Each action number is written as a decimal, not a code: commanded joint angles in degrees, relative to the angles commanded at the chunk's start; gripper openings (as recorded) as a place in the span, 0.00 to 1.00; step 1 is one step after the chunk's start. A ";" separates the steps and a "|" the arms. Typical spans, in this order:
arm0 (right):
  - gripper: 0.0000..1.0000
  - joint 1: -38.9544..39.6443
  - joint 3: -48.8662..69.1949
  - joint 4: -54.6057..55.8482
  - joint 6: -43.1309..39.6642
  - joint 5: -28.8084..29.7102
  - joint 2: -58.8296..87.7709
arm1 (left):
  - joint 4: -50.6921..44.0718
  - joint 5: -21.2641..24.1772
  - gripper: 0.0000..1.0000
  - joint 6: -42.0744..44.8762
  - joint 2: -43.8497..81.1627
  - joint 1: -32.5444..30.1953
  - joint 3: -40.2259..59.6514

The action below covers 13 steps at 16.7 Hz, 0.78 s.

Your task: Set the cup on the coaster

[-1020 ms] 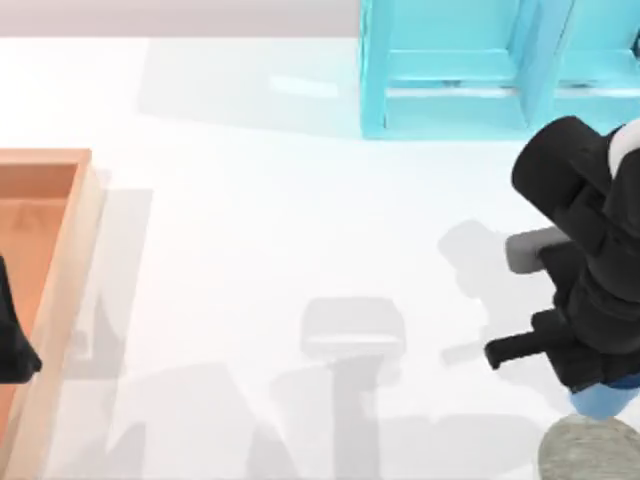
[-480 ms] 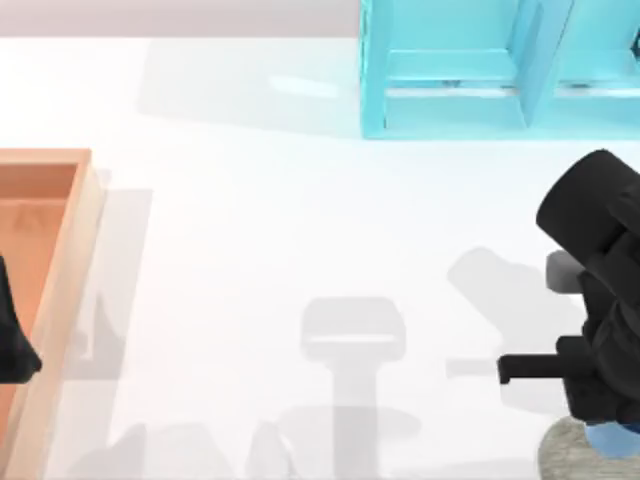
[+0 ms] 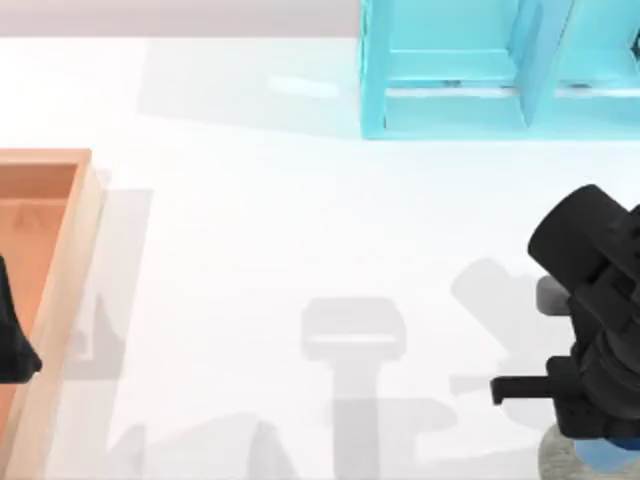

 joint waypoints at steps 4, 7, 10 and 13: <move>0.00 -0.84 -5.43 7.35 -0.54 -0.04 1.84 | 0.00 0.00 1.00 0.00 0.00 0.00 0.00; 0.00 -0.91 -5.89 7.89 -0.61 -0.01 1.96 | 0.00 0.00 1.00 0.00 0.00 0.00 0.00; 0.15 -0.91 -5.89 7.89 -0.61 -0.01 1.96 | 0.00 0.00 1.00 0.00 0.00 0.00 0.00; 0.38 -0.91 -5.89 7.89 -0.61 -0.01 1.96 | 0.00 0.00 1.00 0.00 0.00 0.00 0.00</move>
